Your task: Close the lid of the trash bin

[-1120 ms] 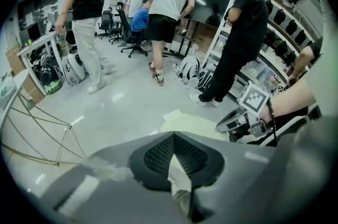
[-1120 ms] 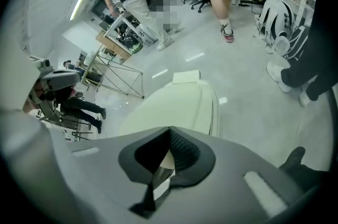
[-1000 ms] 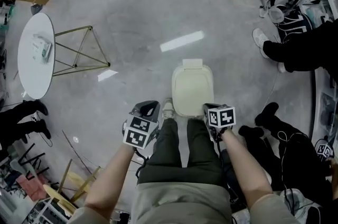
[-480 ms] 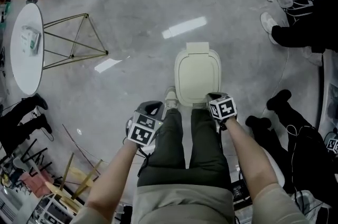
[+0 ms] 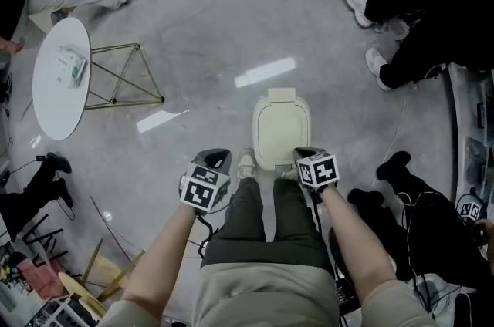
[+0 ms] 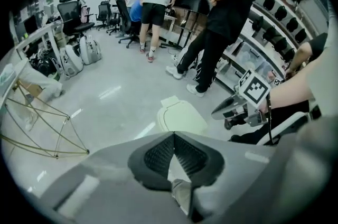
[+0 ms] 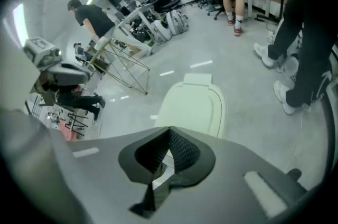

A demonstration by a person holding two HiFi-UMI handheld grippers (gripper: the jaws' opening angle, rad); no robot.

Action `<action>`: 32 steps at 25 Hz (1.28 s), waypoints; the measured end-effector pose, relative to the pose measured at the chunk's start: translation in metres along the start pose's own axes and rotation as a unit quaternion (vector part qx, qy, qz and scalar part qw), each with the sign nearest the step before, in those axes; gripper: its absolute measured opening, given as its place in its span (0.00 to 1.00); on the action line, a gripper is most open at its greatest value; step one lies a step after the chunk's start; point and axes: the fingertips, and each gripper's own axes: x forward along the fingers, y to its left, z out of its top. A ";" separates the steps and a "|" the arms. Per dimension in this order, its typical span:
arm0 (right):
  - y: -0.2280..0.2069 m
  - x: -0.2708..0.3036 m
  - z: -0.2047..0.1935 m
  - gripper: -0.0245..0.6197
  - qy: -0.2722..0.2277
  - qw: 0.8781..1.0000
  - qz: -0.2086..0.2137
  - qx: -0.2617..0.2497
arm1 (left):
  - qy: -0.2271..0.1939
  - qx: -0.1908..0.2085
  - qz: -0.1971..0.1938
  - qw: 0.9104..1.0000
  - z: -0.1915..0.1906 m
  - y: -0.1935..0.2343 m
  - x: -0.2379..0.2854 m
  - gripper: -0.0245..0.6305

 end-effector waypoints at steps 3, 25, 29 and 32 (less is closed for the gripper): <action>0.034 -0.044 0.036 0.04 -0.035 0.998 0.023 -0.044 | -0.035 -0.004 -0.011 0.999 0.036 -0.007 -0.034 0.04; 0.201 -0.461 0.212 0.04 -0.451 0.875 0.022 -0.174 | -0.375 0.164 0.113 0.905 0.267 -0.098 -0.350 0.04; 0.238 -0.531 0.214 0.04 -0.512 0.834 0.006 -0.207 | -0.439 0.168 0.119 0.874 0.284 -0.125 -0.412 0.04; 0.259 -0.577 0.216 0.04 -0.553 0.803 -0.007 -0.224 | -0.469 0.178 0.125 0.856 0.292 -0.144 -0.446 0.04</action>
